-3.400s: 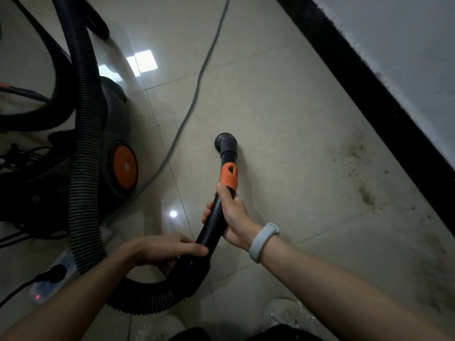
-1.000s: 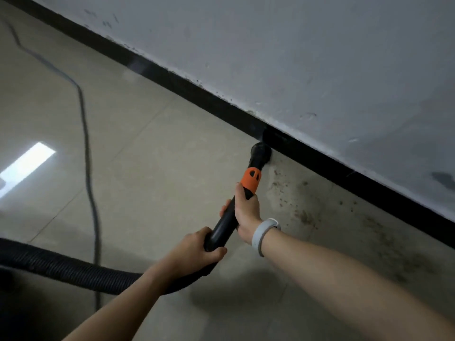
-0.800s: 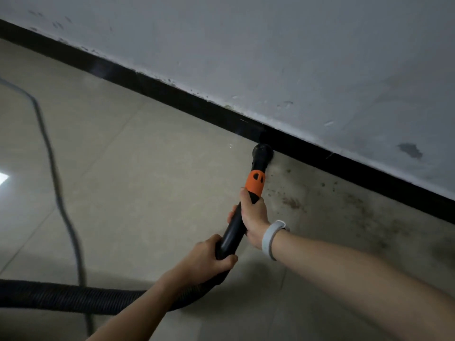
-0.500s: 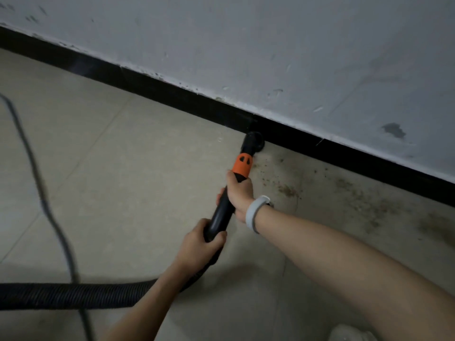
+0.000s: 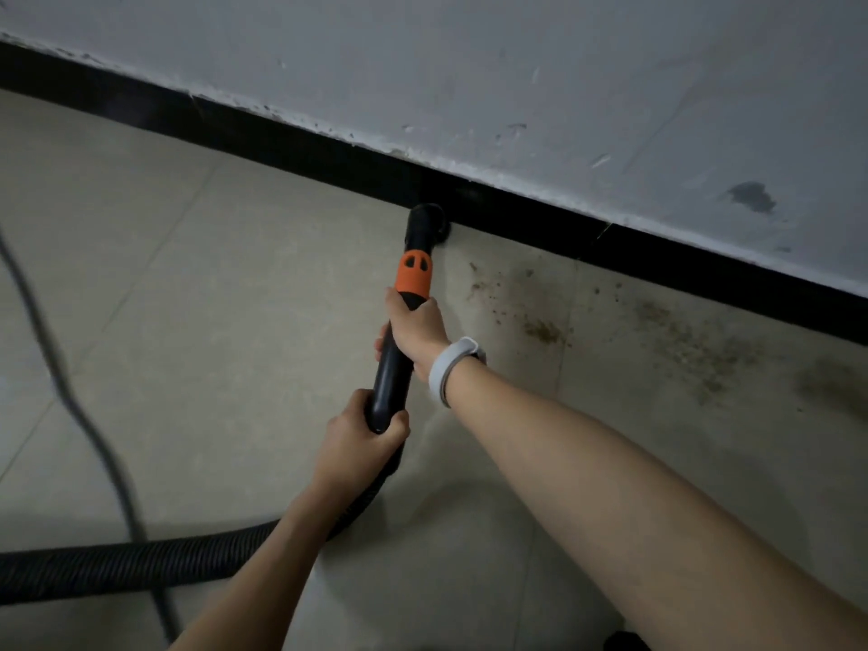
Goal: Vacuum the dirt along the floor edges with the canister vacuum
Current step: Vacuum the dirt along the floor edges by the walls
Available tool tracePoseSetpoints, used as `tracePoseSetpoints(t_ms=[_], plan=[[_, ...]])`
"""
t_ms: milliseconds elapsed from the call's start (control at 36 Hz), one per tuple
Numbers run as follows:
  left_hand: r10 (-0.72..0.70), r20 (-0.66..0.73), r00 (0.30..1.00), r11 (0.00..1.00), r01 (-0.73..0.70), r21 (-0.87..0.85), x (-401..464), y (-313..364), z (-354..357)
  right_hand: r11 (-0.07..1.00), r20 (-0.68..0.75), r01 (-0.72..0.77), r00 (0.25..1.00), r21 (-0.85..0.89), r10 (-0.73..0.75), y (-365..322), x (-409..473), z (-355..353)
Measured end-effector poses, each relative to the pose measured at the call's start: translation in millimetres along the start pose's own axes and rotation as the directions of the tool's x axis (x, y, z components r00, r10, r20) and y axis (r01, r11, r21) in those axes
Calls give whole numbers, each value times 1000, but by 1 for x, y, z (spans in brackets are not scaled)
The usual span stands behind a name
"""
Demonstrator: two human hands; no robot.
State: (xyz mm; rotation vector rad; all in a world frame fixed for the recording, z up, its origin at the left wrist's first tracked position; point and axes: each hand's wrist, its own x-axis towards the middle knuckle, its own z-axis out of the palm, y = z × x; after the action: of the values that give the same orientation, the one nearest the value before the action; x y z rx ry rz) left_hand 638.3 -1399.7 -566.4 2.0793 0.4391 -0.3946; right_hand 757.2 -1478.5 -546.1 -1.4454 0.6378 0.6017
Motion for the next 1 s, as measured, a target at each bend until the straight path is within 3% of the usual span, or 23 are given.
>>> tracePoseSetpoints(t_ms=[167,472,611,750,1000], plan=[[98,198,975,981,-129,146,-7,9,21,985,-148,13,989,174,13,19,-19,-54],[161,430,888,958,-245,149,-6,45,69,961,-326,43,944,273,50,19,-34,-129],[155,365,918,975,-201,90,-15,38,70,960,-322,31,945,277,62,23,-35,-127],[78,304,950,997,-73,-27,-27,18,52,970,-223,10,974,241,45,27,-39,-95],[3,148,989,995,12,-102,-41,-22,12,983,-30,-8,999,186,13,36,-44,-28]])
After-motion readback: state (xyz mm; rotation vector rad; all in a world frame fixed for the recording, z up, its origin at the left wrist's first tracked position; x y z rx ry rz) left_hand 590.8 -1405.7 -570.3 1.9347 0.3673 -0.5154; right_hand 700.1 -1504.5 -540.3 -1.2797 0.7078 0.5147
